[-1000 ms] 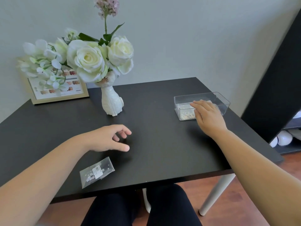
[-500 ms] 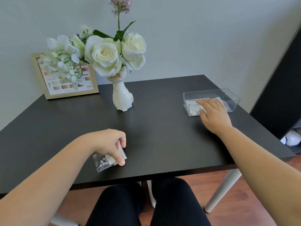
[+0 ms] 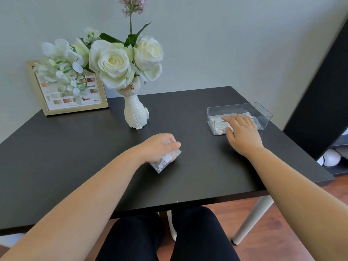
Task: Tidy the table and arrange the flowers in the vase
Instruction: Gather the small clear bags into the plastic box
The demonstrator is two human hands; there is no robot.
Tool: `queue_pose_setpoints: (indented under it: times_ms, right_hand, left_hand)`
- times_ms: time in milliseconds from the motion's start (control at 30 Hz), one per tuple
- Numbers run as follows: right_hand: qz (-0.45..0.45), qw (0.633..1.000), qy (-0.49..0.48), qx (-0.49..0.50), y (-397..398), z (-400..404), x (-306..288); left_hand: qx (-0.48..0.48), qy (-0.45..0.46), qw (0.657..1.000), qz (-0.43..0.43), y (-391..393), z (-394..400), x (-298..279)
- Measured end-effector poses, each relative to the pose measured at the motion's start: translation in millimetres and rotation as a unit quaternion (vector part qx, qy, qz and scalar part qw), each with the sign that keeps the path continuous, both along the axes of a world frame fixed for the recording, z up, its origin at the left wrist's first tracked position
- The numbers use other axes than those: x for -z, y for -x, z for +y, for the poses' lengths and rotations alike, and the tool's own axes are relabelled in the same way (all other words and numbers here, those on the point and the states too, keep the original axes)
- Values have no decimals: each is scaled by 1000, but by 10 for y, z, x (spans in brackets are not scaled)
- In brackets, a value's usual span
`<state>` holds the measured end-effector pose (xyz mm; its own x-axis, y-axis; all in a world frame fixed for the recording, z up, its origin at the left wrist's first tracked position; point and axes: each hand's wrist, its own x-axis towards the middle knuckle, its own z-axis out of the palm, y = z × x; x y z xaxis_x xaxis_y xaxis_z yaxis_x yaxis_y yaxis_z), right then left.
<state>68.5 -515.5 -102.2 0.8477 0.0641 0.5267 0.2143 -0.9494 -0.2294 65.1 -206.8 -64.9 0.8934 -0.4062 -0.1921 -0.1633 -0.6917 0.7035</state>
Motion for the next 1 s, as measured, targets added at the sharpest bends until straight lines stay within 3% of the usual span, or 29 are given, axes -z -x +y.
queue_pose_setpoints:
  times_ms: [100,233,367,500,800,1000]
  right_hand:
    - [1,1000,0,4,10,-2,1]
    - [-1,1000,-11,18,11,-8,16]
    - [-27,994,-82,67,15,-73,24]
    - [-40,979,-155,126,7,-173,25]
    - [-41,966,-223,122,8,-208,14]
    - [-55,962,-243,109,36,-189,-2]
  left_hand:
    - [-52,64,996,16,-106,-245,-11]
    - [-89,82,993,10,-275,-474,-49]
    - [-156,166,971,75,-447,-710,-188]
    - [-148,221,962,63,-631,-1038,-357]
    - [-24,138,984,-111,-838,-1754,-473]
    - [16,103,983,-153,-887,-2033,-283]
